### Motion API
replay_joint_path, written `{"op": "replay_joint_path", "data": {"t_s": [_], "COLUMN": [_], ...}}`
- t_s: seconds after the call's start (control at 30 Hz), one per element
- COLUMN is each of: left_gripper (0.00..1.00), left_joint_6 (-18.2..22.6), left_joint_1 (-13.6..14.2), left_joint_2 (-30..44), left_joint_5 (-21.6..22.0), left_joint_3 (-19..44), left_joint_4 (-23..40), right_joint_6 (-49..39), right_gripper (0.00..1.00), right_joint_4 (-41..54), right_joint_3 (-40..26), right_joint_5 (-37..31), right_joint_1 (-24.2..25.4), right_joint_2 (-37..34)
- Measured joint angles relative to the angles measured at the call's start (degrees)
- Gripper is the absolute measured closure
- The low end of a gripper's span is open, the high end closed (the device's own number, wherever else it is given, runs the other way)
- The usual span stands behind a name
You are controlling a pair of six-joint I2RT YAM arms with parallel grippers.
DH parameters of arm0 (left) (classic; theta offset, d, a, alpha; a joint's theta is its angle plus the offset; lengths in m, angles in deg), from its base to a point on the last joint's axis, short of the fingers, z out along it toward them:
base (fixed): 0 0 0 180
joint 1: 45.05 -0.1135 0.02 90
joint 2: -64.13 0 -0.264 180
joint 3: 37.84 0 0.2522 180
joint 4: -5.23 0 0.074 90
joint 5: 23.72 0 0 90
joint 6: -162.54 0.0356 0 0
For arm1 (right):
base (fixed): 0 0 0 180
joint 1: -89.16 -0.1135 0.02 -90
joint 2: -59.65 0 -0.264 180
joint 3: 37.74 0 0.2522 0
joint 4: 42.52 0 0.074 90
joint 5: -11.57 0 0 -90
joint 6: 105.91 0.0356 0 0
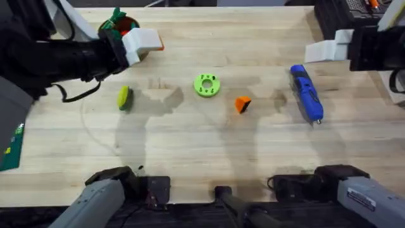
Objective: Pick up the gripper from the table and insert it into the empty holder that is missing its gripper. Then pick up a screw, insert it into the mounting hole, and use the screwdriver to tighten it. Finally, clean up the table by picking up the vegetable and placing it into the bucket.
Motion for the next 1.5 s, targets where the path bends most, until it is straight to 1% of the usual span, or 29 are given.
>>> {"op": "replay_joint_path", "data": {"t_s": [0.1,0.2,0.3,0.4,0.53,0.7,0.83,0.97,1.07,1.13,1.27,1.37,1.5], "left_gripper": [0.015,0.015,0.015,0.015,0.015,0.015,0.015,0.015,0.015,0.014,0.014,0.014,0.014], "left_joint_6": [0.9,1.7,2.0,2.2,2.4,2.6,2.6,2.7,3.5,4.7,8.4,12.1,15.5], "left_joint_1": [1.1,2.1,2.6,2.7,2.7,3.0,4.1,5.7,7.3,8.4,10.6,12.0,12.7], "left_joint_2": [-2.9,-7.9,-13.8,-20.9,-31.2,-43.1,-50.1,-55.6,-58.5,-60.3,-60.9,-60.9,-60.9], "left_joint_5": [0.7,0.9,0.9,1.1,2.0,2.6,2.7,2.8,2.8,2.8,2.2,0.1,-3.4], "left_joint_3": [-4.6,-12.5,-20.8,-28.4,-35.8,-42.2,-46.2,-49.4,-50.1,-50.1,-50.3,-50.5,-50.6], "left_joint_4": [-8.0,-18.2,-26.3,-31.0,-32.9,-33.2,-33.2,-33.3,-34.3,-34.5,-34.8,-35.0,-35.0], "right_joint_6": [0.0,0.0,0.0,0.0,0.0,0.0,0.0,0.0,0.0,0.0,0.0,0.0,0.0], "right_gripper": [0.008,0.008,0.008,0.008,0.008,0.008,0.007,0.008,0.008,0.008,0.008,0.008,0.008], "right_joint_4": [0.0,0.0,0.0,0.0,0.0,0.0,0.0,0.0,0.0,0.0,0.0,0.0,0.0], "right_joint_3": [0.0,0.0,0.0,0.0,0.0,0.0,0.0,0.0,0.0,0.0,0.0,0.0,0.0], "right_joint_5": [0.0,0.0,0.0,0.0,0.0,0.0,0.0,0.0,0.0,0.0,0.0,0.0,0.0], "right_joint_1": [0.0,0.0,0.0,0.0,0.0,0.0,0.0,0.0,0.0,0.0,0.0,0.0,0.0], "right_joint_2": [0.0,0.0,0.0,0.0,0.0,0.0,0.0,0.0,0.0,0.0,0.0,0.0,0.0]}}
